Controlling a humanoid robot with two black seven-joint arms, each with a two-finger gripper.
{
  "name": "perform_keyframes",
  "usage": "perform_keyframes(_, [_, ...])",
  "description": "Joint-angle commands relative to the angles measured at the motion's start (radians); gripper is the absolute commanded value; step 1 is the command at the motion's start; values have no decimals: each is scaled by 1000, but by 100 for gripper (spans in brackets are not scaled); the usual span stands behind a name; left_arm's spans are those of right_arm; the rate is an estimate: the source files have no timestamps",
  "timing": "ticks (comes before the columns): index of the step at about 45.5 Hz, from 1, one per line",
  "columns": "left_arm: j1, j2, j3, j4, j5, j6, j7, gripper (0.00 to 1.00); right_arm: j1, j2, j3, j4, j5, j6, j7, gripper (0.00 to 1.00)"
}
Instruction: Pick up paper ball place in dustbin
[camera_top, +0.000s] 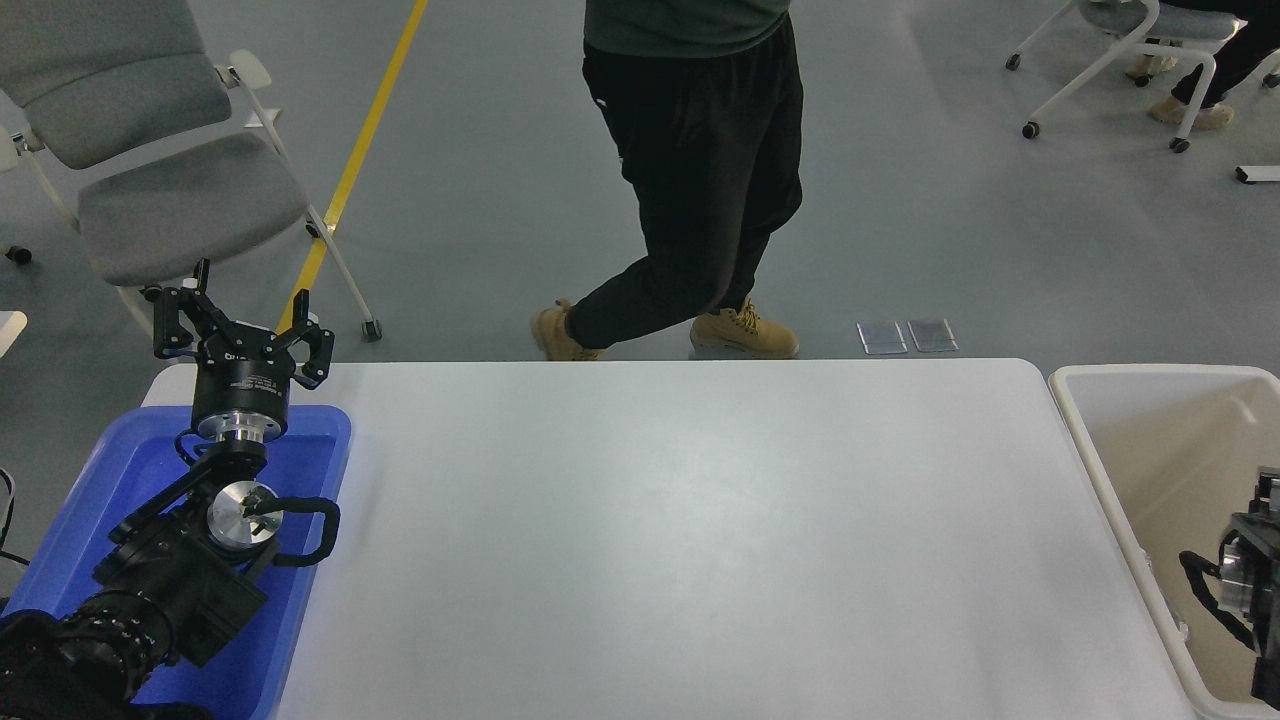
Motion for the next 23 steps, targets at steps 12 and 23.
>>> perform_keyframes(12, [0,0,0,0,0,0,0,99,162,-8,75,77,13,58,2,100])
perform_keyframes(23, [0,0,0,0,0,0,0,99,132,-108,488,352,7,347,4,100])
